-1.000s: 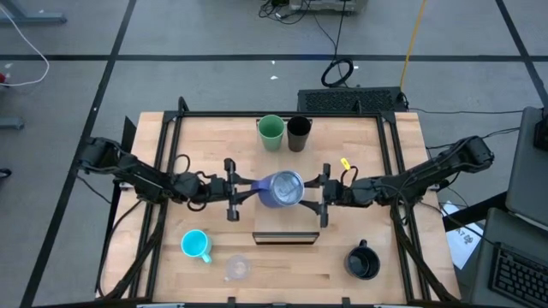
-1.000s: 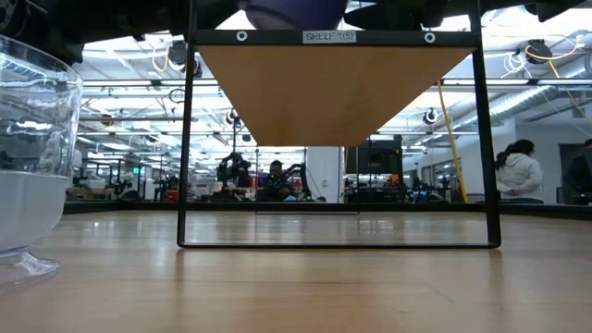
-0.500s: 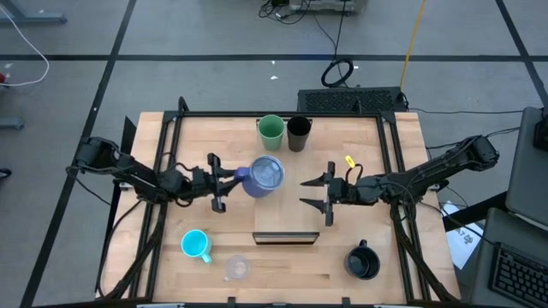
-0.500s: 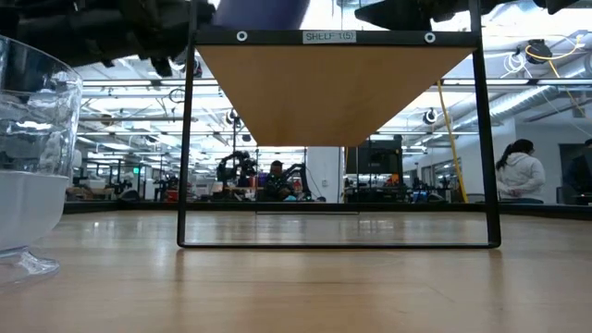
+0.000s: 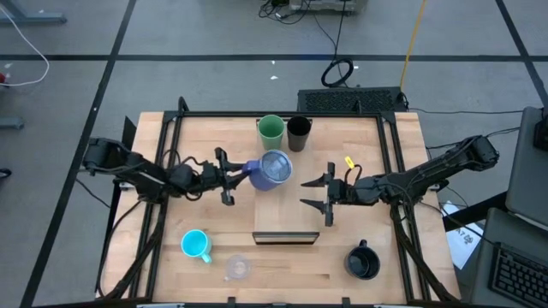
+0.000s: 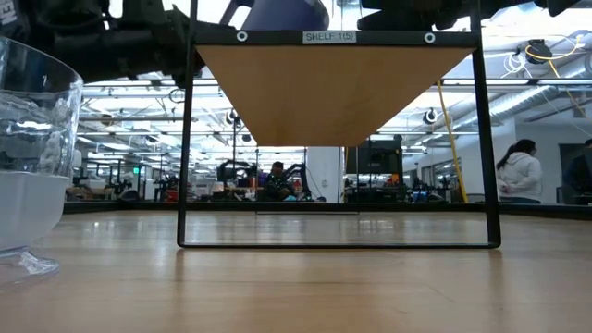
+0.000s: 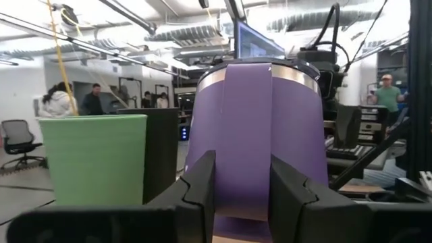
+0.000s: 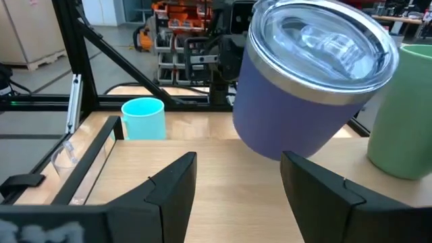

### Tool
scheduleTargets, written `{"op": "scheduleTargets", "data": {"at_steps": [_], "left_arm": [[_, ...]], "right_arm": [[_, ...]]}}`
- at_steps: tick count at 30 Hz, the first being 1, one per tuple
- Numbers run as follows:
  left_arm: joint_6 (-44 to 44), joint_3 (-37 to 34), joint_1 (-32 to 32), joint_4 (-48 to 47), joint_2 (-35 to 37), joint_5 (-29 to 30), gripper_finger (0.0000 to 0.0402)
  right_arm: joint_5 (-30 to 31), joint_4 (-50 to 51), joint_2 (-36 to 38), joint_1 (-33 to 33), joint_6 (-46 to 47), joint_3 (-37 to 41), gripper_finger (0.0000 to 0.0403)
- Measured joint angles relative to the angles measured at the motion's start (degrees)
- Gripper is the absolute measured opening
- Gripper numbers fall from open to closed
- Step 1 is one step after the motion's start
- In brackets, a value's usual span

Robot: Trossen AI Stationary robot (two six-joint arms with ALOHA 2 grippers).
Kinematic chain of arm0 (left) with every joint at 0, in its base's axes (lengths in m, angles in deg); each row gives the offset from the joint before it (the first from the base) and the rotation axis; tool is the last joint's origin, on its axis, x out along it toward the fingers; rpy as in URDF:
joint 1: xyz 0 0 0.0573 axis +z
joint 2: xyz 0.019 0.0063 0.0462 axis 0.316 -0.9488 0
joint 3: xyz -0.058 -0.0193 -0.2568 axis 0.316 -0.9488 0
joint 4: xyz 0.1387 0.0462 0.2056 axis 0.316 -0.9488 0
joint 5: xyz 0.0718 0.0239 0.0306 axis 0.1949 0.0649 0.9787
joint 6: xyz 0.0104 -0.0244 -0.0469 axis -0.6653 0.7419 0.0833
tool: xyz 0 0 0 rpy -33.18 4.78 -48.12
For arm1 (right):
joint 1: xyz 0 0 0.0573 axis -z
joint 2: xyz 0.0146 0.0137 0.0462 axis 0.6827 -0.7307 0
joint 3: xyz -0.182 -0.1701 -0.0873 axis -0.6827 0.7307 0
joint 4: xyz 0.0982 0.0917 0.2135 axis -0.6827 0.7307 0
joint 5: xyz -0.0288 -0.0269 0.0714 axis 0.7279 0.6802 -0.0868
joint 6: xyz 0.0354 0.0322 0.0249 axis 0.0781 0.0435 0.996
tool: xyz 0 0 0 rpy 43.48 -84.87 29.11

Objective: Stack small to large cups/mugs on shelf
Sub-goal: Put the purple mug on the shelf

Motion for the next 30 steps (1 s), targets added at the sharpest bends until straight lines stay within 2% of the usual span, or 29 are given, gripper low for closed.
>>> {"op": "scheduleTargets", "data": {"at_steps": [3, 15, 30], "left_arm": [[1.2, 0.1, 1.1, 0.5, -0.8, -1.6, 0.0093], [0.9, 0.1, 4.2, -0.4, -2.5, -2.1, 0.0093], [1.4, 0.2, 4.4, -4.4, -2.3, -2.9, 0.0098]], "right_arm": [[0.0, 0.0, 0.0, 0.0, 0.0, 0.0, 0.0205], [0.0, -0.1, 0.0, 0.0, 0.0, 0.0, 0.0205], [0.0, -0.1, 0.0, 0.0, 0.0, 0.0, 0.0205]]}}
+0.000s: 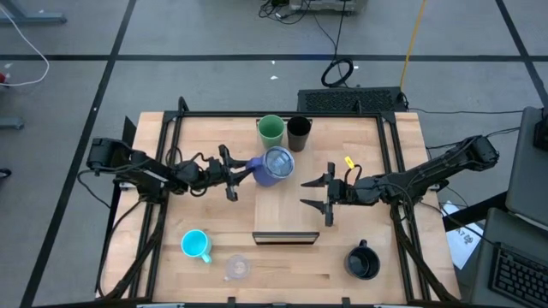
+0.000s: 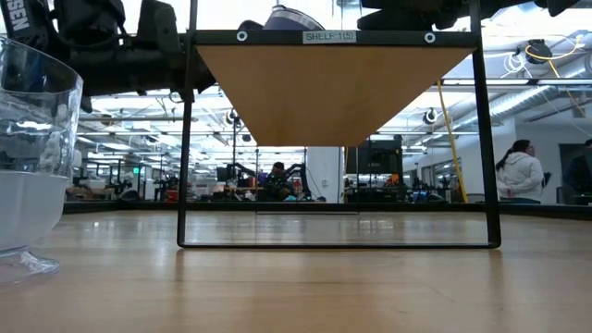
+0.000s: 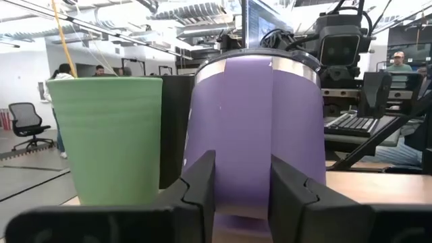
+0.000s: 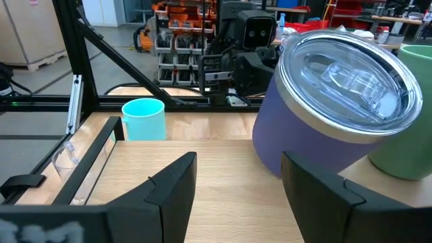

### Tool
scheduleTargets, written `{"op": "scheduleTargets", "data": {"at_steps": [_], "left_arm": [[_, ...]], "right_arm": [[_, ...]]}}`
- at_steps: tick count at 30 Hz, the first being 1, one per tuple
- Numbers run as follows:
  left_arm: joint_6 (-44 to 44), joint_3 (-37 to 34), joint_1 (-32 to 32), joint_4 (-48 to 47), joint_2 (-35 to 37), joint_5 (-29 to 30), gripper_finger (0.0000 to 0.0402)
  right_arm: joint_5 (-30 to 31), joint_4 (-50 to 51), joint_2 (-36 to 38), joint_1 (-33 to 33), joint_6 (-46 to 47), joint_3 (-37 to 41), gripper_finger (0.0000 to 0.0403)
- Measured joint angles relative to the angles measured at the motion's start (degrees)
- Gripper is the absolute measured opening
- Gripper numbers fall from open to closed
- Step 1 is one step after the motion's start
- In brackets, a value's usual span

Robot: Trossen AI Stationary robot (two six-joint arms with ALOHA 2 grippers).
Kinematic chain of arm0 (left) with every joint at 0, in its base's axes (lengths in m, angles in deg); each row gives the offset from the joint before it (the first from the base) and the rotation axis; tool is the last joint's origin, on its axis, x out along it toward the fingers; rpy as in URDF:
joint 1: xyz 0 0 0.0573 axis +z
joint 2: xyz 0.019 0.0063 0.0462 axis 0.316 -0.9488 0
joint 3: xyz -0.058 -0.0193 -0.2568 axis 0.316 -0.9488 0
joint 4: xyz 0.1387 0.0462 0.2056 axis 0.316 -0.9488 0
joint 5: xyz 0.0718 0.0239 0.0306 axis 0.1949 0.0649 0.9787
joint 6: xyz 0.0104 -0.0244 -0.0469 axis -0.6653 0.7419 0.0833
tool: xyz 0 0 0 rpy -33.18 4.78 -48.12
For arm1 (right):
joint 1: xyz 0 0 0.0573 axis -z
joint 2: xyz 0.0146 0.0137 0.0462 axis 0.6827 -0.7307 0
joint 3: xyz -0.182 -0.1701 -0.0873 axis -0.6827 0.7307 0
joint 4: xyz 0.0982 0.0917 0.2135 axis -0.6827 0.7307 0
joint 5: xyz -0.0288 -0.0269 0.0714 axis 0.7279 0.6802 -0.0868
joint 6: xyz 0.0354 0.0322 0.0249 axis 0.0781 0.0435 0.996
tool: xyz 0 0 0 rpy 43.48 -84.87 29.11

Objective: Stack small to large cups/mugs on shelf
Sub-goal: Put the purple mug on the shelf

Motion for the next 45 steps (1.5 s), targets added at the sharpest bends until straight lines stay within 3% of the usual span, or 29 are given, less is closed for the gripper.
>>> {"op": "scheduleTargets", "data": {"at_steps": [7, 32, 39, 45], "left_arm": [[-0.8, 0.0, 0.0, -4.4, 0.0, 1.5, 0.0124], [0.5, -0.1, -0.2, -5.8, 0.1, 2.0, 0.0129], [0.1, -0.1, -0.7, -7.3, 2.9, 2.0, 0.0129], [0.0, -0.1, -1.2, -14.0, 7.5, 1.9, 0.0129]], "right_arm": [[0.0, 0.1, 0.0, 0.0, 0.2, 0.0, 0.0205], [0.0, 1.3, 0.0, 0.0, 1.5, 0.0, 0.0205], [0.0, 1.3, 0.0, 0.0, 2.2, 0.0, 0.0205], [0.0, 1.4, 0.0, 0.0, 2.6, 0.0, 0.0205]]}}
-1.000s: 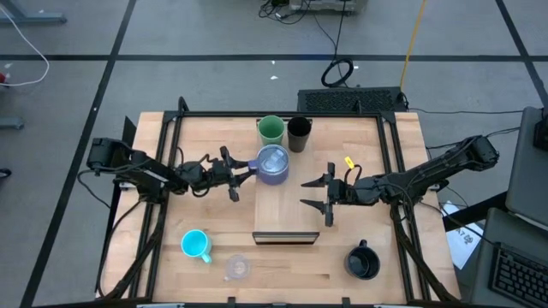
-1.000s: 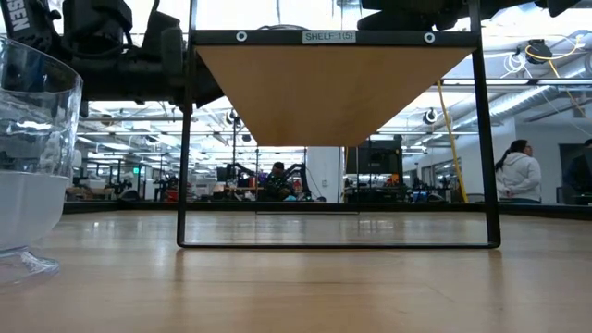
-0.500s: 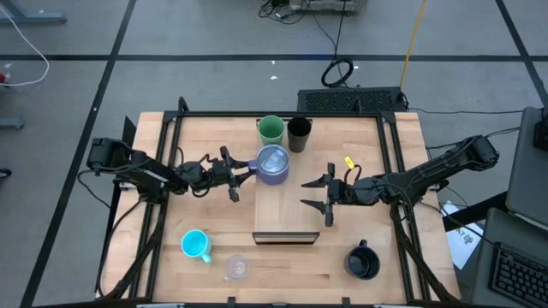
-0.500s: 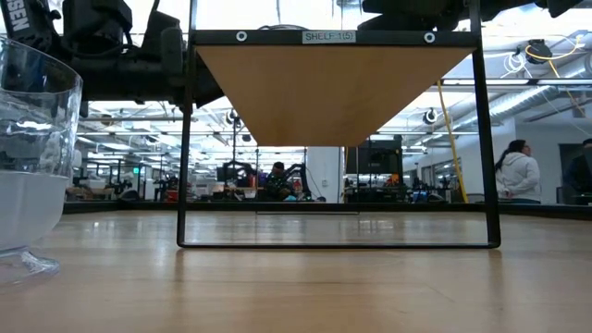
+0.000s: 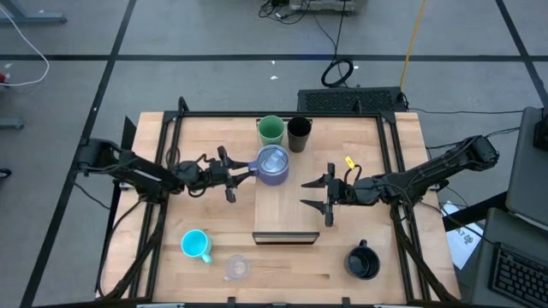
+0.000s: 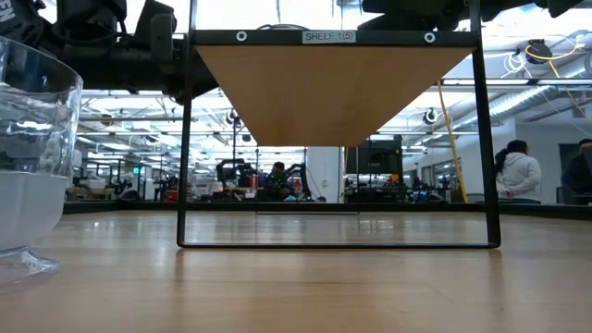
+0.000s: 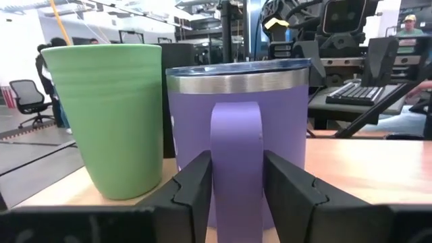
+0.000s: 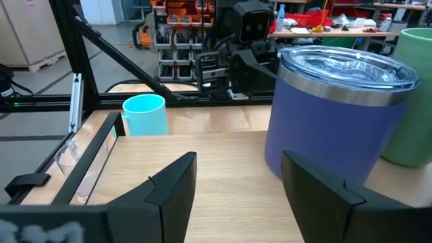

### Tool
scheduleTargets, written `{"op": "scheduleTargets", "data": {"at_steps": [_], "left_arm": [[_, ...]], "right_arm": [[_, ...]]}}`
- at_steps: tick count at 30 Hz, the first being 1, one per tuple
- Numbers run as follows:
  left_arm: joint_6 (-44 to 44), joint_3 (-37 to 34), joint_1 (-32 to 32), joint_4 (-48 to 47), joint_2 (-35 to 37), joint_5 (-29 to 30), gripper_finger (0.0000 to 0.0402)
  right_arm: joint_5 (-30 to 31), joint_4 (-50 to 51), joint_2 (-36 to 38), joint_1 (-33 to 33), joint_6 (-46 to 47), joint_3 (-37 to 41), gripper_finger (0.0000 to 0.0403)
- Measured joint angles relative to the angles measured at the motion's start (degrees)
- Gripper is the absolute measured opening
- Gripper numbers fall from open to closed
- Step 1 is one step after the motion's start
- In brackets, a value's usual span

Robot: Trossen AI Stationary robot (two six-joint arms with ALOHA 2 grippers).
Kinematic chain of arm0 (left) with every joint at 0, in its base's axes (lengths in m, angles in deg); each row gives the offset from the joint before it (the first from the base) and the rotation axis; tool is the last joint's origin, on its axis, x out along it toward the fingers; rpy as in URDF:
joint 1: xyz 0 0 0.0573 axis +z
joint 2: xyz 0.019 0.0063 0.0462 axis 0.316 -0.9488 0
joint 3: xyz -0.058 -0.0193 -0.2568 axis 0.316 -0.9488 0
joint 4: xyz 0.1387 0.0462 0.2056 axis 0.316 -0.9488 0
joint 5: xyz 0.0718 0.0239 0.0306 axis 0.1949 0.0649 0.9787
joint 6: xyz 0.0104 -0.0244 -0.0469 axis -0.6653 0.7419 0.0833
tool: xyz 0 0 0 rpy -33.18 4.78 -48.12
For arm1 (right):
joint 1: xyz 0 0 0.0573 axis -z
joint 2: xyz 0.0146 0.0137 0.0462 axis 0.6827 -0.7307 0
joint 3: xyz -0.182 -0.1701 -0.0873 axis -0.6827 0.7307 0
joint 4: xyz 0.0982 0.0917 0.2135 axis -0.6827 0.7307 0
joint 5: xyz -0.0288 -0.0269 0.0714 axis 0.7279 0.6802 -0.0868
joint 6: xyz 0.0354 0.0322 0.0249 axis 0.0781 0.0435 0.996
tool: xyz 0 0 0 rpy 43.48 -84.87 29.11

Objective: Stack small to large cups/mugs on shelf
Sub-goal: Put the purple mug on the shelf

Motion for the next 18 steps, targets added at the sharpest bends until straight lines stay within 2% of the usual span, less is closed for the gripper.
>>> {"op": "scheduleTargets", "data": {"at_steps": [18], "left_arm": [[0.2, 0.0, -1.6, -17.1, 15.0, 0.0, 0.0129]], "right_arm": [[0.0, 2.5, 0.0, 0.0, 1.9, 0.0, 0.0205]]}}
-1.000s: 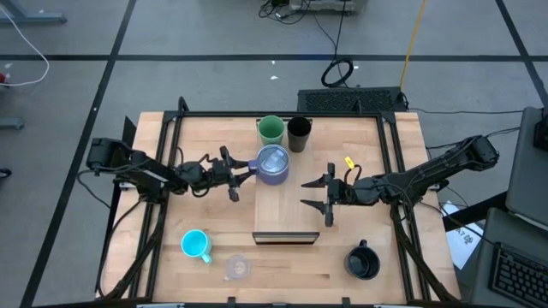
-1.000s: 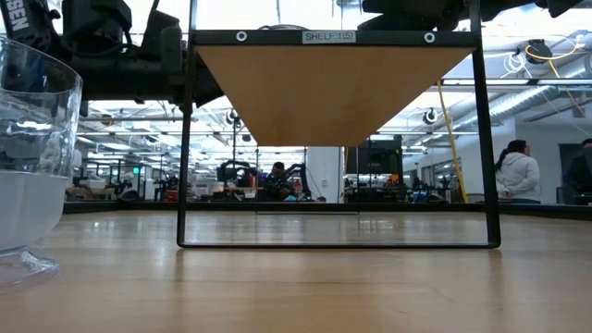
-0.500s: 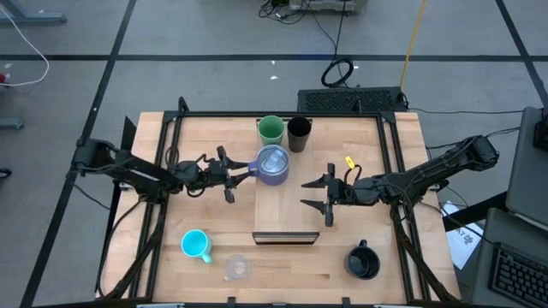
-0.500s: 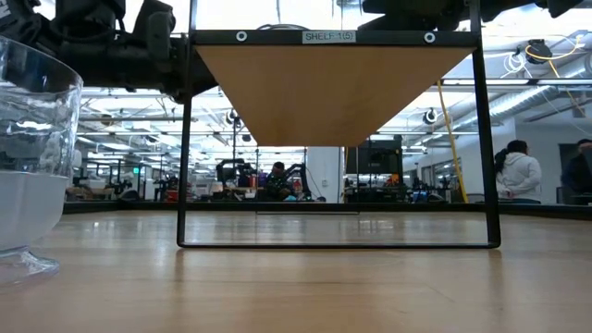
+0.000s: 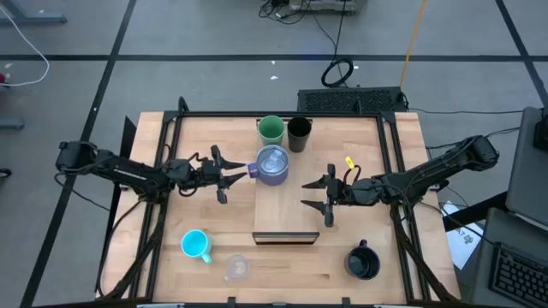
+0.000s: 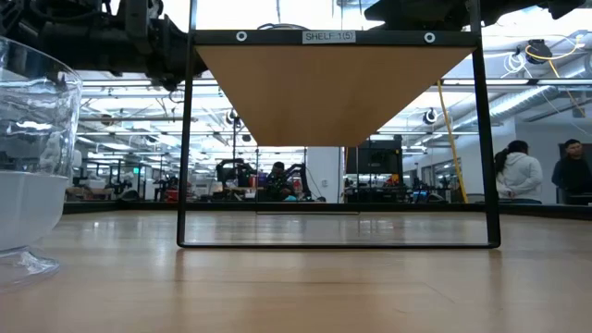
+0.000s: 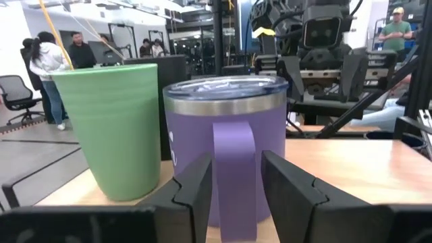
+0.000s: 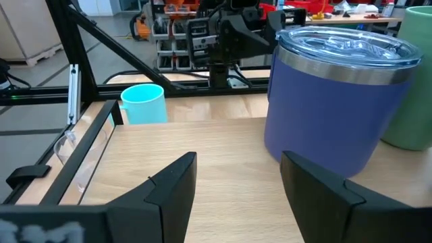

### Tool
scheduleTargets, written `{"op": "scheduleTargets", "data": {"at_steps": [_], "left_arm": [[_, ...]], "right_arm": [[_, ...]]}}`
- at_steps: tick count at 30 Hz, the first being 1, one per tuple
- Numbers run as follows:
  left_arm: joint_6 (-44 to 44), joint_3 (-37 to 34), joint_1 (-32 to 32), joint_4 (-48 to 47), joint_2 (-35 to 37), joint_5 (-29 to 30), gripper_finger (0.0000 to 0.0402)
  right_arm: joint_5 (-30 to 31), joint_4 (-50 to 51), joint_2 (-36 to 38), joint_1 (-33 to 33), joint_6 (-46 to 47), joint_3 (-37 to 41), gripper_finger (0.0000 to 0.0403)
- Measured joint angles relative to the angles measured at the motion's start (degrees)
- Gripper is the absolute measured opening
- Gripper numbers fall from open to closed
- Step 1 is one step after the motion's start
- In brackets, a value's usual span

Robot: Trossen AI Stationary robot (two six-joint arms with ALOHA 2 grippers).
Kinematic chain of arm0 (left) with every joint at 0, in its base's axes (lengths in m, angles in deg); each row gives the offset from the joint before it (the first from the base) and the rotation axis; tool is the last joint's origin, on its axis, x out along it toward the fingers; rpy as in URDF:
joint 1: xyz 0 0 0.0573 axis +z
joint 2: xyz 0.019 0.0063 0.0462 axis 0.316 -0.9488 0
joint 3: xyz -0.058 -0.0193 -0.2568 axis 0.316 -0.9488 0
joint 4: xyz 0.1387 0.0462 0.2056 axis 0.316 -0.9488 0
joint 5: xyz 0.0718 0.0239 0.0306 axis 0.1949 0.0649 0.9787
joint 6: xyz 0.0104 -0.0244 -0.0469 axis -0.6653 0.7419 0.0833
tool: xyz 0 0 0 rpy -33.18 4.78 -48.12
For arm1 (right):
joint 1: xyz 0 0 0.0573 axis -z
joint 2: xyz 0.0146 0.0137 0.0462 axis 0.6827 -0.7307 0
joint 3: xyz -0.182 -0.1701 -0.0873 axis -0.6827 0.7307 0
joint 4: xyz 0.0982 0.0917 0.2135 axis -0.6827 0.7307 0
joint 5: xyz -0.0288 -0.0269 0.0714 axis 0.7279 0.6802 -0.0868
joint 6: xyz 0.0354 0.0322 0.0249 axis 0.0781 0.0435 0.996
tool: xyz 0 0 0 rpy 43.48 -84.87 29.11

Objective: Stack small to large cups/mugs on shelf
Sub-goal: Put the purple mug on the shelf

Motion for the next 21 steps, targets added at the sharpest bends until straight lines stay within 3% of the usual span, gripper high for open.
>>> {"op": "scheduleTargets", "data": {"at_steps": [18, 21], "left_arm": [[0.6, 0.0, -7.2, -14.4, 12.8, 0.2, 0.0129], [0.6, 0.0, -9.0, -18.5, 15.4, 2.7, 0.0129]], "right_arm": [[0.0, 0.9, 0.0, 0.0, 4.9, 0.0, 0.0205], [0.0, 0.8, 0.0, 0.0, 6.7, 0.0, 0.0205]]}}
